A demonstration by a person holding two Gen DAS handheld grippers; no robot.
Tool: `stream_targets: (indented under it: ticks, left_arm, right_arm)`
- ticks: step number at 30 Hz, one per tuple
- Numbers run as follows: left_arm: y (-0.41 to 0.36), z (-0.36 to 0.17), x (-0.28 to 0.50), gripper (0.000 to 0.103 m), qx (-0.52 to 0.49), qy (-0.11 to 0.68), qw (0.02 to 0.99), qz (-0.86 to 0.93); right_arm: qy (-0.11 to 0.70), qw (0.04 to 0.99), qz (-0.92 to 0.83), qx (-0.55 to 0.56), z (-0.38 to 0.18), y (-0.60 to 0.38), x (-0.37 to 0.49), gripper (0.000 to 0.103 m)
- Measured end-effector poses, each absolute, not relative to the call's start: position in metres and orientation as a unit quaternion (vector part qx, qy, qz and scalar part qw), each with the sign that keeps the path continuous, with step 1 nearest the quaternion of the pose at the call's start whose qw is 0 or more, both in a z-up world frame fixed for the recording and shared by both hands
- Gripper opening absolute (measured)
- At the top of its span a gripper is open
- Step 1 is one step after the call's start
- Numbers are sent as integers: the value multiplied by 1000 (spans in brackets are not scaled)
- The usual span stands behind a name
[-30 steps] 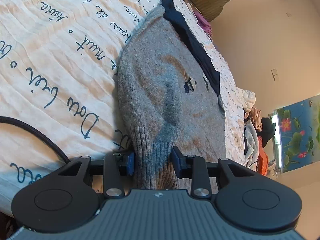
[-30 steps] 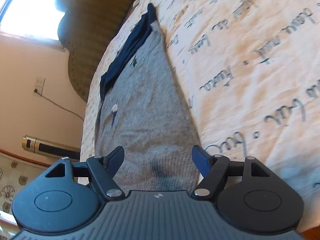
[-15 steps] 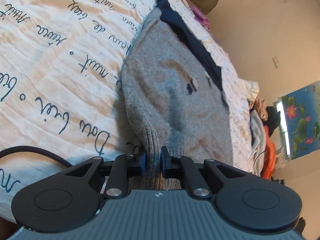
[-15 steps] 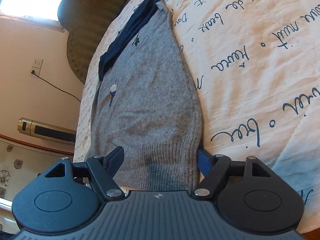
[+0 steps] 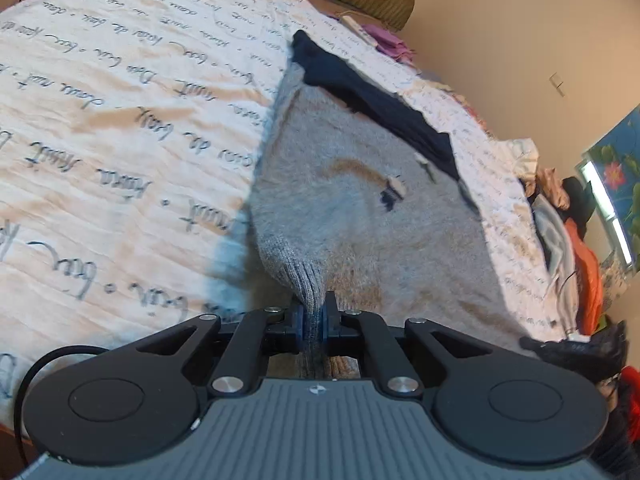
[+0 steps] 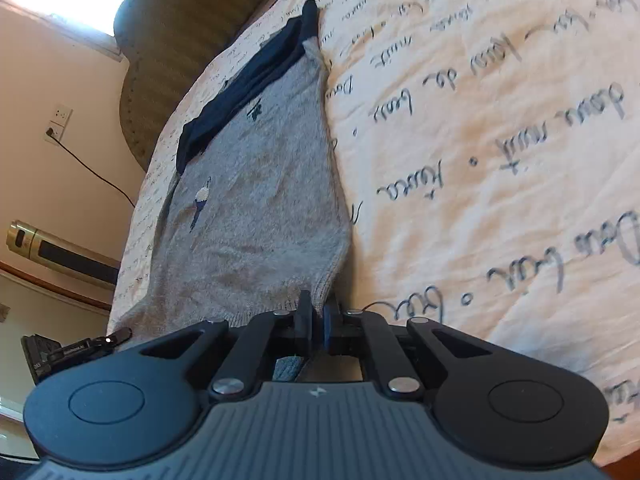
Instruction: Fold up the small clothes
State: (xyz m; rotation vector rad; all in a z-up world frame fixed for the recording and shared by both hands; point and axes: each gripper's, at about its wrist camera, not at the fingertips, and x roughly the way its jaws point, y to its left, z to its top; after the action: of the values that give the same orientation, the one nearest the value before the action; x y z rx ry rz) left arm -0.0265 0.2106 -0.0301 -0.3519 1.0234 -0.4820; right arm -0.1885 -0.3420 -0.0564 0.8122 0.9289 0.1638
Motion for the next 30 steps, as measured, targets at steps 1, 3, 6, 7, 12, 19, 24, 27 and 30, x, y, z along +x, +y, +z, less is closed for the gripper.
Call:
stream_targets:
  ticks: [1,3,6,7,12,19,24,27,30]
  left_arm:
    - [213,-36,-26,7,-162,491,827,-220]
    - [212,-52,-25,7,-152,513,820,-204]
    - [209,-57,-30,11,-146,510,821,-210]
    - [210,-54,-32,20,-147,505,823,-215]
    - [221,-43,-26,40,-144,474,846,-195]
    - [203,-56,11,52,-179,482,832,-210]
    - [201,-65,17,59,-227,487,805,-251]
    - [209,-73,10,59,-264,495,779,-280]
    - [216,-80,1,56,-288,497,765,-291]
  right_arm:
    - [447,808,75,377,-58,-345,-188,5]
    - [478,793,74,371,-72,-344,-187,4]
    - [470,778,84,408,-85,-342,-191,5]
    - [461,777,84,421,-84,-345,-193,7]
    - [422,773,81,468,-83,-362,-201,22]
    - [390,763,107,504,-91,-372,-156,31]
    - [432,729,149,510,-110,-353,-126,29]
    - [439,719,173,511,-111,-345,-135,28]
    - [447,706,190,515,-116,-340,-150,28]
